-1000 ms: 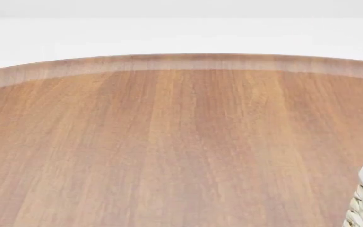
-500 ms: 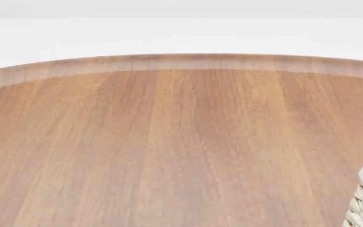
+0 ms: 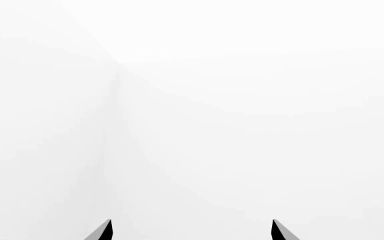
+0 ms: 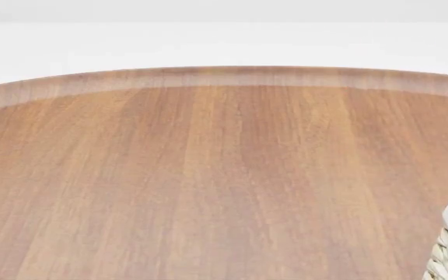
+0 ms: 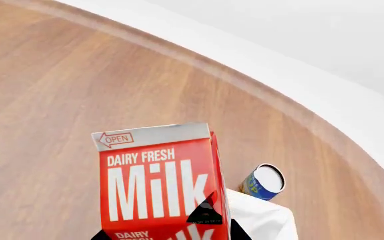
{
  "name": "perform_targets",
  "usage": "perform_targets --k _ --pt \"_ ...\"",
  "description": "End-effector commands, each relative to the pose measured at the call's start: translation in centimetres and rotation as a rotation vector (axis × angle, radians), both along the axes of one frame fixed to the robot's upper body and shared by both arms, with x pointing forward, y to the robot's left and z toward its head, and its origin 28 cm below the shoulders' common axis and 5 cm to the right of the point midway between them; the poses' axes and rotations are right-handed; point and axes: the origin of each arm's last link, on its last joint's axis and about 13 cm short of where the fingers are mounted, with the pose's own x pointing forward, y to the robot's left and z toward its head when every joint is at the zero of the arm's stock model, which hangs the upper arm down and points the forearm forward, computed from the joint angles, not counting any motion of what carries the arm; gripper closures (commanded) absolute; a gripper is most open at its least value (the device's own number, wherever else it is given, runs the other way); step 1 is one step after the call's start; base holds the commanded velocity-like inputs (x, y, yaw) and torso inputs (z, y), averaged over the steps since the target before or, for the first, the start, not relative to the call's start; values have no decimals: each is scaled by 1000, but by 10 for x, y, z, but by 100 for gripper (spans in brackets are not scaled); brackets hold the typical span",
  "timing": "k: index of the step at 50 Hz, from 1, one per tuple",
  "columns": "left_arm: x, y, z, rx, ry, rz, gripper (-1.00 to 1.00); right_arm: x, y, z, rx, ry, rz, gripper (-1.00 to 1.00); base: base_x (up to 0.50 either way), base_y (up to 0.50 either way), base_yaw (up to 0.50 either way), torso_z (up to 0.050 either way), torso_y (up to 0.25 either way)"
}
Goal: Pick the milk and place it in the basket.
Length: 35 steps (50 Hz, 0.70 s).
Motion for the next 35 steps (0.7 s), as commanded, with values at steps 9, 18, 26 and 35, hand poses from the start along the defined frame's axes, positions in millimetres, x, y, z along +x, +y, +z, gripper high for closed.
perform_targets --k 9,18,26,35 --pt "-2 3 -1 9 -14 22 -100 -11 -12 -8 37 -52 -140 100 0 0 0 0 1" --pt "-2 3 0 8 -15 22 -100 -11 -17 -18 12 -31 -228 100 0 0 0 1 1" --pt "-2 3 0 9 -14 23 -100 -6 -18 -23 13 -39 -272 100 0 0 0 0 1" --pt "-1 3 -1 8 -12 23 -100 -2 -15 -30 13 -6 -262 100 0 0 0 1 1"
